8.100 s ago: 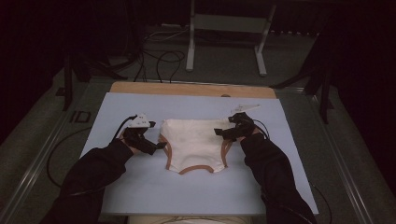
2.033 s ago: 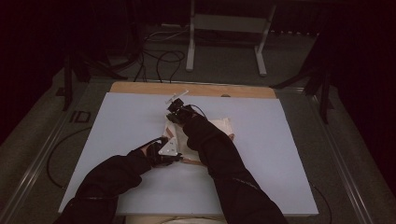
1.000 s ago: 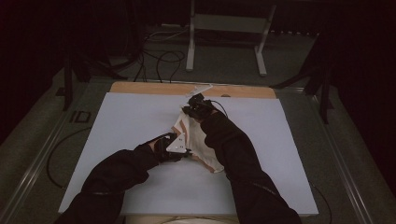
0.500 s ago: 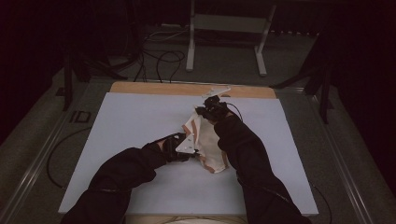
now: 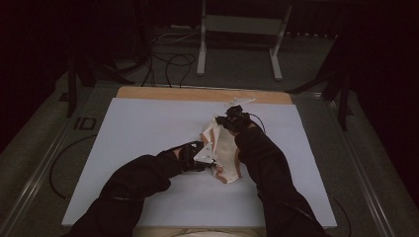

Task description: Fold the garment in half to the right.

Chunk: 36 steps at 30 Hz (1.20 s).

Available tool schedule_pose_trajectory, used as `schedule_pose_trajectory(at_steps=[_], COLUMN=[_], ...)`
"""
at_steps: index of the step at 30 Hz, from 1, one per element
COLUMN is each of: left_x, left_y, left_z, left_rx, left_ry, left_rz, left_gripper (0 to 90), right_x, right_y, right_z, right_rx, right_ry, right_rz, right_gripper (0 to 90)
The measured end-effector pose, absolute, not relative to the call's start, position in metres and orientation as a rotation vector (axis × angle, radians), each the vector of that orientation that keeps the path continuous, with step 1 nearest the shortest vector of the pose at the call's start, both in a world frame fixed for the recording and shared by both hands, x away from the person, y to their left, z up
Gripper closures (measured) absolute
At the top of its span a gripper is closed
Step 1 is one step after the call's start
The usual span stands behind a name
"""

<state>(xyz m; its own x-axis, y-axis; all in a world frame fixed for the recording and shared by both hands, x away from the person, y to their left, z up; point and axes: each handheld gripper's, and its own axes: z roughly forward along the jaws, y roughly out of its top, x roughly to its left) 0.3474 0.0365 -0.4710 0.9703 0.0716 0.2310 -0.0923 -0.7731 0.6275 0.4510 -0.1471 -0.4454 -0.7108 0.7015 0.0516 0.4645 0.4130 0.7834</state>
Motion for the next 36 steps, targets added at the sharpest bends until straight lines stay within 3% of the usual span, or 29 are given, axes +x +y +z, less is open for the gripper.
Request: schedule_pose_trajectory(at_steps=[36], left_x=[0.357], left_y=[-0.018], left_z=[-0.480], left_rx=[2.504], left_ry=[-0.014], left_rz=[0.230], left_gripper=[86.7], right_x=[0.452], right_y=[-0.218], right_z=[-0.487], right_rx=[1.162], right_ry=[2.323], right_rz=[1.243], right_gripper=[89.2])
